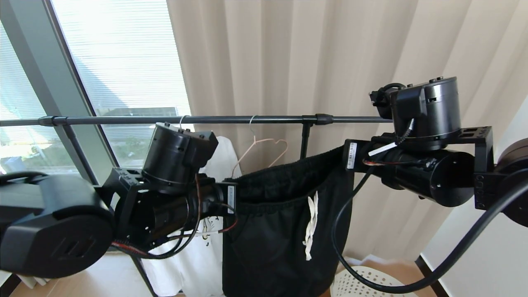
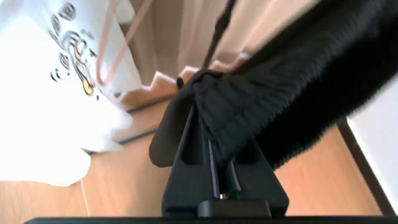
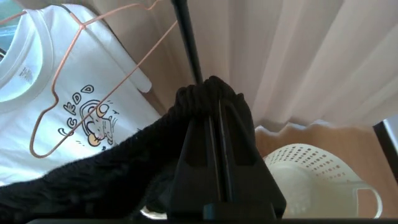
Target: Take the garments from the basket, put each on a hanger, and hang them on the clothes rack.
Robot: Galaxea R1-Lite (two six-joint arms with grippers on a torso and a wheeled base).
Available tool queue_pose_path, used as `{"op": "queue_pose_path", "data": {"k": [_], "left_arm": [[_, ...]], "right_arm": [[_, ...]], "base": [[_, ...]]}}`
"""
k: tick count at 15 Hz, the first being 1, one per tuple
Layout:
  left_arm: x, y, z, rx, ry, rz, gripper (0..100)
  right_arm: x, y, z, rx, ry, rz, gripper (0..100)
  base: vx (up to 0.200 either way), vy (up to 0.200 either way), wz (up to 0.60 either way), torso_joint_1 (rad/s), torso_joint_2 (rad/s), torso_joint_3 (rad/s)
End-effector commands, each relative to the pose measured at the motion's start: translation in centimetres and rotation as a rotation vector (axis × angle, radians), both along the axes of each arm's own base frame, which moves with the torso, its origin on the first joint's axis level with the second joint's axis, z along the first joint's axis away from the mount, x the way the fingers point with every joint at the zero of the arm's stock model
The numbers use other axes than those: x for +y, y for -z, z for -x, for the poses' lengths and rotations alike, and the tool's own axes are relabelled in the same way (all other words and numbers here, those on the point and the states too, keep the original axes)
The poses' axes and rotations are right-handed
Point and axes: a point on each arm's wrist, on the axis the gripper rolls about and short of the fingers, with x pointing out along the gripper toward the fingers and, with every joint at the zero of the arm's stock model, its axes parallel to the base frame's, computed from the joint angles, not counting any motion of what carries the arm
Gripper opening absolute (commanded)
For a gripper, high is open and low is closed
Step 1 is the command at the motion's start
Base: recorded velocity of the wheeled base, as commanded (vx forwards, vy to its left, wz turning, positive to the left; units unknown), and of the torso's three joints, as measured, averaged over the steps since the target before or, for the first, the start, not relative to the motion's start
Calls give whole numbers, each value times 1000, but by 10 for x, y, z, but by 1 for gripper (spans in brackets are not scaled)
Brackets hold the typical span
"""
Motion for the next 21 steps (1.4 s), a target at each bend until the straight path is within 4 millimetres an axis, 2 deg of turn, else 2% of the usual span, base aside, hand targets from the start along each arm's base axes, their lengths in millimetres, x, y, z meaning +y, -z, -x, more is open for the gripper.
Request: {"op": "queue_pose_path", "data": {"k": [1, 3, 4, 5, 6, 8, 11, 13, 17, 20, 21], "left_arm": [[-9, -5, -22, -27, -14, 12, 0], [-18, -8, -26, -38, -1, 22, 0], [-18, -8, -26, -38, -1, 22, 0], [-27, -2, -21, -22, 17, 22, 0], [-31, -4, -19, -36, 20, 47, 0], [-35, -6, -17, -68, 5, 83, 0], [-36, -11, -19, -99, -29, 132, 0], [-38, -16, -19, -127, -38, 182, 0], [-37, -16, -20, -126, -48, 202, 0], [-35, -19, -17, -134, -53, 202, 0], [-36, -16, -13, -125, -40, 195, 0]], "right_arm": [[0, -4, 10, -16, -7, 36, 0], [6, 10, 18, 17, -55, 130, 0], [6, 10, 18, 17, -55, 130, 0], [7, 25, 26, 77, -96, 221, 0], [7, 30, 26, 94, -100, 239, 100], [5, 39, 30, 124, -120, 287, 100], [-12, 57, 40, 194, -177, 464, 100], [-23, 75, 53, 256, -276, 578, 100], [-28, 91, 68, 309, -529, 566, 100], [-22, 102, 74, 232, -693, 453, 100], [-20, 103, 75, 155, -768, 369, 100]], "base": [[0, 0, 0, 0, 0, 0], [0, 0, 0, 0, 0, 0], [0, 0, 0, 0, 0, 0], [0, 0, 0, 0, 0, 0], [0, 0, 0, 0, 0, 0], [0, 0, 0, 0, 0, 0], [0, 0, 0, 0, 0, 0], [0, 0, 0, 0, 0, 0], [0, 0, 0, 0, 0, 0], [0, 0, 0, 0, 0, 0], [0, 0, 0, 0, 0, 0]]}}
